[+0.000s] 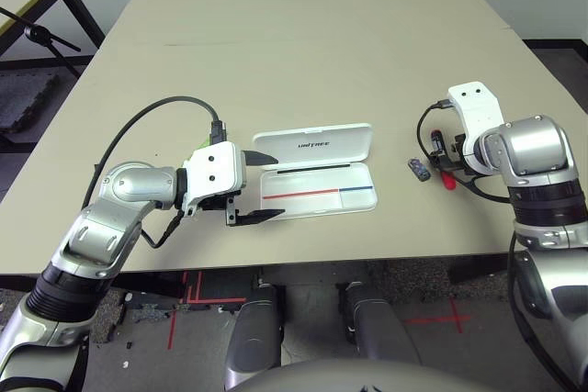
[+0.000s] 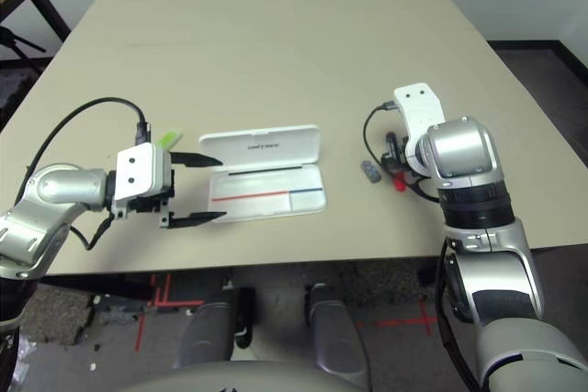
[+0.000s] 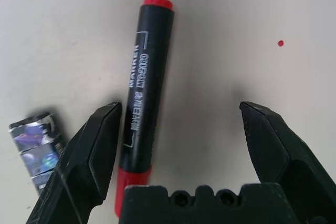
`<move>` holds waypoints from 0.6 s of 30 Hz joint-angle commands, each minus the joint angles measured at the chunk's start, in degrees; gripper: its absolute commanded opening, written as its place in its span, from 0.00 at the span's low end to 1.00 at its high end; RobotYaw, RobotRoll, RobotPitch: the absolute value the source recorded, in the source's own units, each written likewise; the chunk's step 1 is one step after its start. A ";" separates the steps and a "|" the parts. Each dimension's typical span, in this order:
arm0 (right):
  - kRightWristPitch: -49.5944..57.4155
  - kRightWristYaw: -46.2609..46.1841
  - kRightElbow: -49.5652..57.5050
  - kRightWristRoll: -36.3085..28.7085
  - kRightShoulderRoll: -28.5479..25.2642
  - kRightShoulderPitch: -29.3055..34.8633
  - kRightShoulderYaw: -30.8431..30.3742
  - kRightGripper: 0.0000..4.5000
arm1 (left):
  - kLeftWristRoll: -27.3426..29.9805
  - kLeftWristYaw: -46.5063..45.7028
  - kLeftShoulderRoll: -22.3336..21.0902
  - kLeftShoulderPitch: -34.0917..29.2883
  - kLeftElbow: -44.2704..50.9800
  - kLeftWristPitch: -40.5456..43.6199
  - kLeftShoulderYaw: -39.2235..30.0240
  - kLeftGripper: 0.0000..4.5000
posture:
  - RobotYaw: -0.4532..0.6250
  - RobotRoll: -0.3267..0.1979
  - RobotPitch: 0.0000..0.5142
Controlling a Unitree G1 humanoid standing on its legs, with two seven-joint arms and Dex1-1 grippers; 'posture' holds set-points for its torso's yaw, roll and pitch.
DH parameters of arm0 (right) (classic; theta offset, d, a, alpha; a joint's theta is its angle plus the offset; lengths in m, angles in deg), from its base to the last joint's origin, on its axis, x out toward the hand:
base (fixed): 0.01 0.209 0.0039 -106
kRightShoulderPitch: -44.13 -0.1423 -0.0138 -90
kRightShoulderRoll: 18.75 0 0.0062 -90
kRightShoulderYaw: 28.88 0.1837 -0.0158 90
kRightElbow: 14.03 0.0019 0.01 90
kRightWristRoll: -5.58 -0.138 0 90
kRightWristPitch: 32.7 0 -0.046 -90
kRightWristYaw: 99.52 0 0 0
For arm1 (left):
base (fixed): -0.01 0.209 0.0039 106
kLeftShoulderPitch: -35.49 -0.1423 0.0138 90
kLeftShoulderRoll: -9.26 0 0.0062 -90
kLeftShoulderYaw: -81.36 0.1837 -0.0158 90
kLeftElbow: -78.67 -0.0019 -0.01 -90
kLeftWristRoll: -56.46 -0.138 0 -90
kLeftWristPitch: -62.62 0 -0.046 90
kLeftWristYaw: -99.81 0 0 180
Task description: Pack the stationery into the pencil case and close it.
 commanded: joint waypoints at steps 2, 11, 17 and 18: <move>-0.71 -1.26 -2.24 -0.93 0.41 0.99 0.86 1.00 | -0.37 0.21 -0.25 -0.34 0.73 -0.11 0.59 0.99 | 0.49 0.62 0.27; -1.97 -1.57 -4.25 -2.26 0.53 2.16 0.14 0.96 | -0.41 0.14 -0.35 -0.40 0.87 0.01 0.53 1.00 | 0.50 0.62 0.27; -3.32 -2.00 -5.79 -2.98 0.30 2.52 0.18 0.56 | -0.34 0.23 -0.50 -0.24 0.82 -0.02 0.32 1.00 | 0.50 0.62 0.27; -3.62 -2.07 -6.14 -3.10 0.14 2.59 0.22 0.47 | -0.32 0.24 -0.53 -0.23 0.84 -0.01 0.29 1.00 | 0.50 0.62 0.27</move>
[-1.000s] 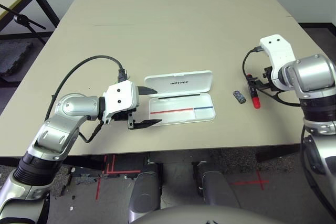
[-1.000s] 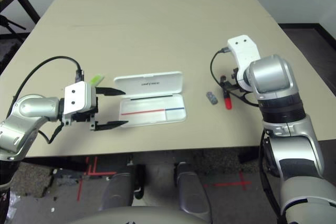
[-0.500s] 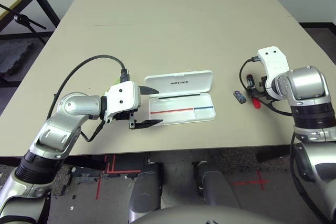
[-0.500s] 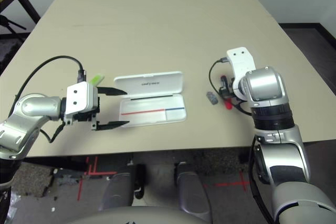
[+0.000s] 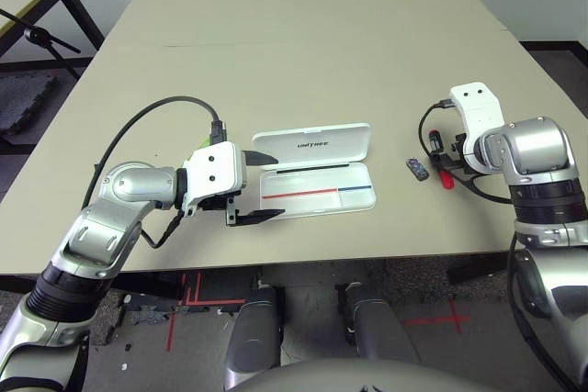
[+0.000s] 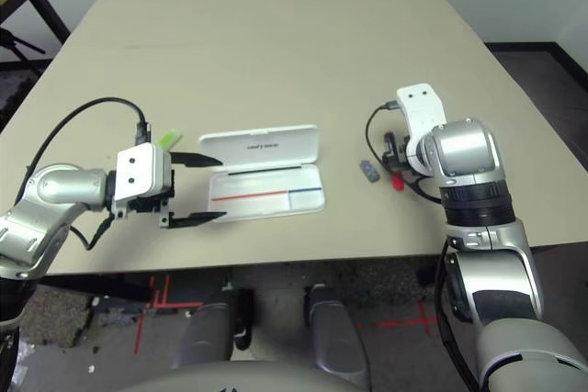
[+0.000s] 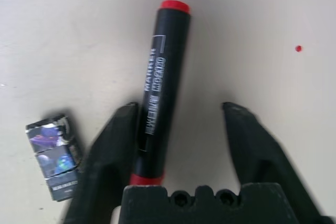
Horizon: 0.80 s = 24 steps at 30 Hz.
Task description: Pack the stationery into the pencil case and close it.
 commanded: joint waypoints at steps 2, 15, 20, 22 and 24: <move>-1.04 -1.48 -4.00 0.28 -0.61 2.20 0.03 0.31 | -0.28 0.26 -0.51 -0.24 0.78 0.00 0.27 1.00 | 0.50 0.62 0.27; -5.39 -1.26 -8.91 0.28 -3.74 0.36 0.04 0.11 | -0.34 0.51 -0.52 0.07 0.37 -0.19 0.42 1.00 | 0.50 0.62 0.26; -14.96 9.25 -6.49 -1.13 -11.26 -0.52 -8.37 0.11 | -0.37 0.41 -0.45 0.30 0.41 -0.10 0.45 1.00 | 0.50 0.62 0.26; -21.33 15.15 -4.34 -1.11 -14.89 0.12 -11.96 0.11 | -0.41 0.39 -0.46 0.33 0.42 -0.11 0.45 1.00 | 0.50 0.62 0.26; -32.42 23.70 -1.68 -0.52 -19.35 1.30 -15.36 0.11 | -0.44 0.41 -0.47 0.51 0.32 -0.09 0.46 1.00 | 0.50 0.62 0.26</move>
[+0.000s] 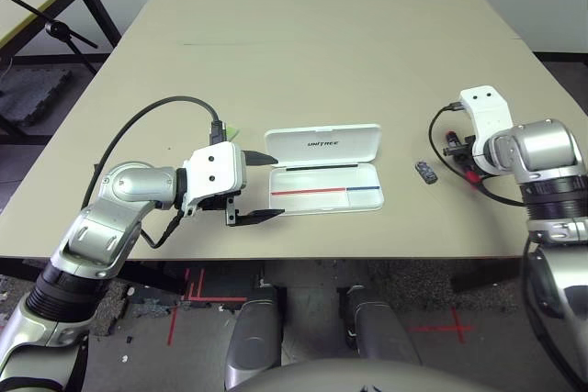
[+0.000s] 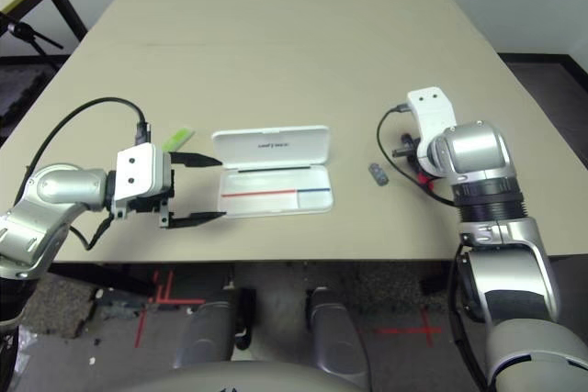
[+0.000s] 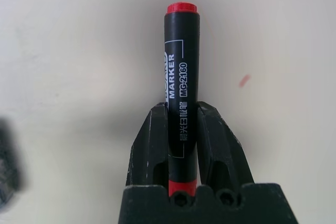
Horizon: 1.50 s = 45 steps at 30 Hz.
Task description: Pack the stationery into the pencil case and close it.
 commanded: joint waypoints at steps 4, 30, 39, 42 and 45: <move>-27.37 20.07 4.61 1.64 -8.37 2.01 -6.48 0.11 | -0.47 0.43 -0.47 0.63 0.21 -0.03 0.48 1.00 | 0.50 0.62 0.26; -36.71 49.37 24.50 -1.61 -4.05 -3.47 -9.71 0.11 | -0.54 0.85 -2.49 0.58 -0.42 0.33 0.12 1.00 | 0.51 0.62 0.27; -33.67 43.60 21.09 6.94 5.49 -7.90 -18.54 0.11 | -0.85 0.88 -2.82 0.70 -0.27 0.70 0.56 1.00 | 0.52 0.62 0.26; -33.34 42.93 19.90 8.35 7.56 -8.95 -19.74 0.11 | -0.96 0.82 -2.83 0.76 -0.19 0.87 0.60 1.00 | 0.52 0.62 0.26; -32.51 42.68 19.60 9.25 9.21 -9.39 -20.89 0.11 | -1.07 0.74 -2.93 0.49 -0.03 0.95 0.53 1.00 | 0.52 0.62 0.25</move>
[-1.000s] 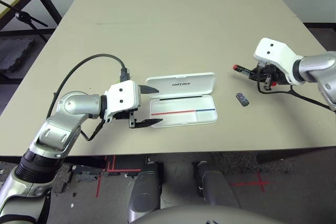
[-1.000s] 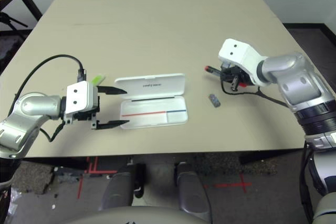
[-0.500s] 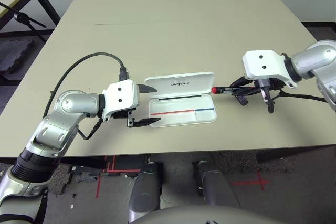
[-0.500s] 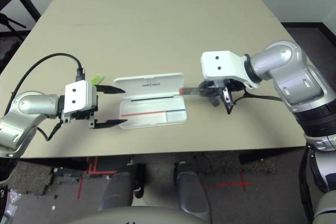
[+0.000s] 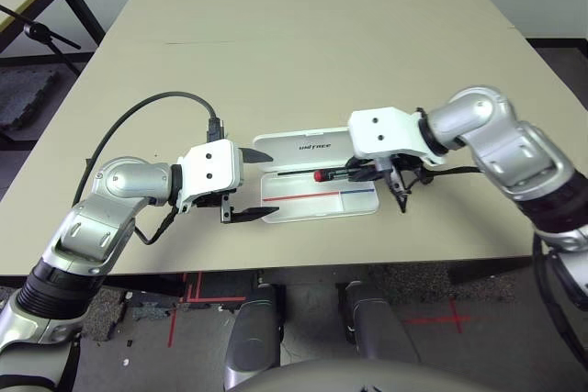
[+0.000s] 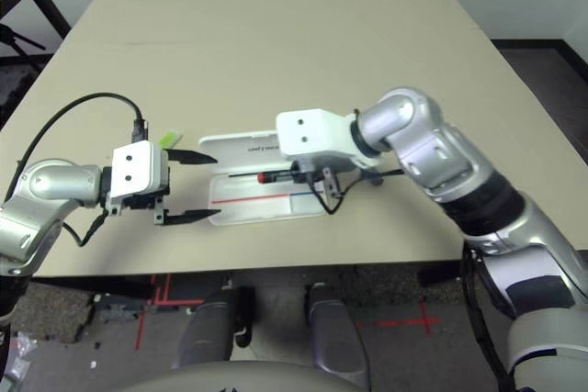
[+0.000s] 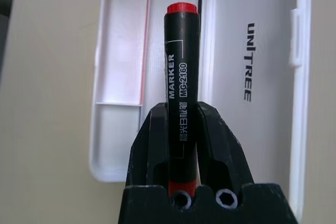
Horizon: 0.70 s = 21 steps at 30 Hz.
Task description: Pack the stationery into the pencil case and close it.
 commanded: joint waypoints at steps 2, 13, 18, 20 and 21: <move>1.53 -0.42 -0.62 1.76 2.00 -0.87 -2.51 0.11 | -0.66 0.44 -0.67 -0.31 0.13 0.55 0.52 1.00 | 0.52 0.62 0.25; 4.09 -3.13 -3.95 5.33 7.34 -0.07 -7.10 0.11 | -0.94 0.14 -0.49 -0.31 0.24 0.89 0.60 1.00 | 0.53 0.62 0.25; 1.36 -5.04 -6.54 5.72 9.28 0.92 -7.03 0.11 | -1.06 0.08 -0.60 -0.50 0.22 0.89 0.43 1.00 | 0.54 0.62 0.24; -0.39 -5.38 -7.32 5.72 9.66 1.35 -6.85 0.11 | -1.08 0.03 -0.62 -0.56 0.27 0.92 0.38 1.00 | 0.54 0.62 0.24; -0.97 -5.47 -7.56 5.74 9.77 1.47 -6.74 0.11 | -1.09 0.03 -0.62 -0.58 0.29 0.92 0.37 1.00 | 0.54 0.62 0.24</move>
